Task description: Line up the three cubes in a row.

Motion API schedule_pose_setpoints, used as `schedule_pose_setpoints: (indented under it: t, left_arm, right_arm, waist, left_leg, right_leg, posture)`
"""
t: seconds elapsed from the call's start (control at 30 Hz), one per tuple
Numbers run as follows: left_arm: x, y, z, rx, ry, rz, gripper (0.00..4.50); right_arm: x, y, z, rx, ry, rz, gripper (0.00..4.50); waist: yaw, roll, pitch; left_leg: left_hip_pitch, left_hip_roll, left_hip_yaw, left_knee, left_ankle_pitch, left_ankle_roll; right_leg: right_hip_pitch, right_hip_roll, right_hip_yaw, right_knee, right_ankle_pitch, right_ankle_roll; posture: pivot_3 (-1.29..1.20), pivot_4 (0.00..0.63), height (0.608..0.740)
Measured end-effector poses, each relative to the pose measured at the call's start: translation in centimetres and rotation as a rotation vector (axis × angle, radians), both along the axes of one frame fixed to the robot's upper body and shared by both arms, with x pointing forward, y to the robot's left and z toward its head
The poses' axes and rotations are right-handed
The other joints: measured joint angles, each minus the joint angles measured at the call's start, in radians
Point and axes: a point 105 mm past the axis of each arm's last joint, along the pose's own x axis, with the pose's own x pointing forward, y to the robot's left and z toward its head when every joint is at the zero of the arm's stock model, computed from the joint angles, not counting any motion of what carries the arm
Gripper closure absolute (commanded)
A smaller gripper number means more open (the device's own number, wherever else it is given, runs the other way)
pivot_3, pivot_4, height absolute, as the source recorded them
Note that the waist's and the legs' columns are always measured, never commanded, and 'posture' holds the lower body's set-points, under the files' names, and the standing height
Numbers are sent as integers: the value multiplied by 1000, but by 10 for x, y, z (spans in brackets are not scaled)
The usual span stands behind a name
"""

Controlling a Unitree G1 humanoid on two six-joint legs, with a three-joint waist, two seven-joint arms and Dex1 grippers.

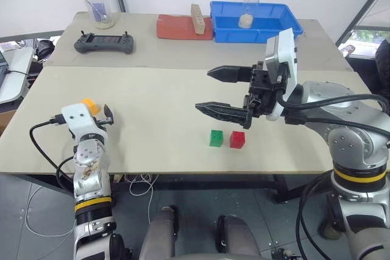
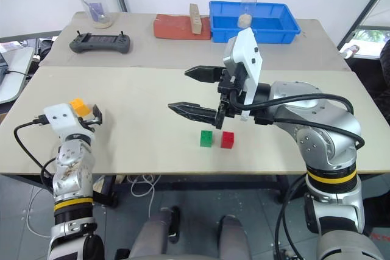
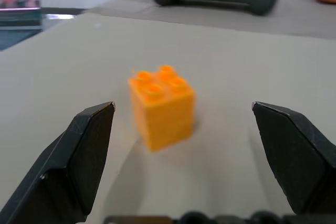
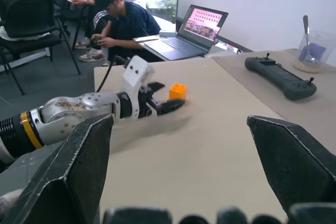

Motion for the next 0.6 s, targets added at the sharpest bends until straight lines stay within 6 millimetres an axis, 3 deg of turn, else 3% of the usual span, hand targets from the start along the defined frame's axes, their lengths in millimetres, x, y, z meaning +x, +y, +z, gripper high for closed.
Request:
schedule_pose_setpoints:
  t: [0.23,0.4,0.5,0.6]
  left_arm:
    - [10,8,-15,-40,53,72,40]
    - [24,9,-14,-37,69,55,40]
    - [30,8,-16,-50,79,53,874]
    - [32,9,-17,-53,82,61,2269]
  right_arm:
    - [0,-2,2,-4,-18,-29,0]
    - [1,-5,4,3,-27,-53,0]
    - [2,-5,5,7,-31,-62,0]
    - [1,-6,4,7,-33,-69,0]
  waist:
    - [3,0,0]
    - [4,0,0]
    - [3,0,0]
    - [1,0,0]
  left_leg:
    - [0,0,0,0,0,0]
    - [0,0,1,0,0,0]
    - [0,0,1,0,0,0]
    - [0,0,1,0,0,0]
  right_leg:
    - [0,0,0,0,0,0]
    - [0,0,0,-1,0,0]
    - [0,0,0,-1,0,0]
    - [0,0,0,-1,0,0]
  posture:
    - [0,150,740]
    - [0,150,740]
    - [0,150,740]
    - [0,150,740]
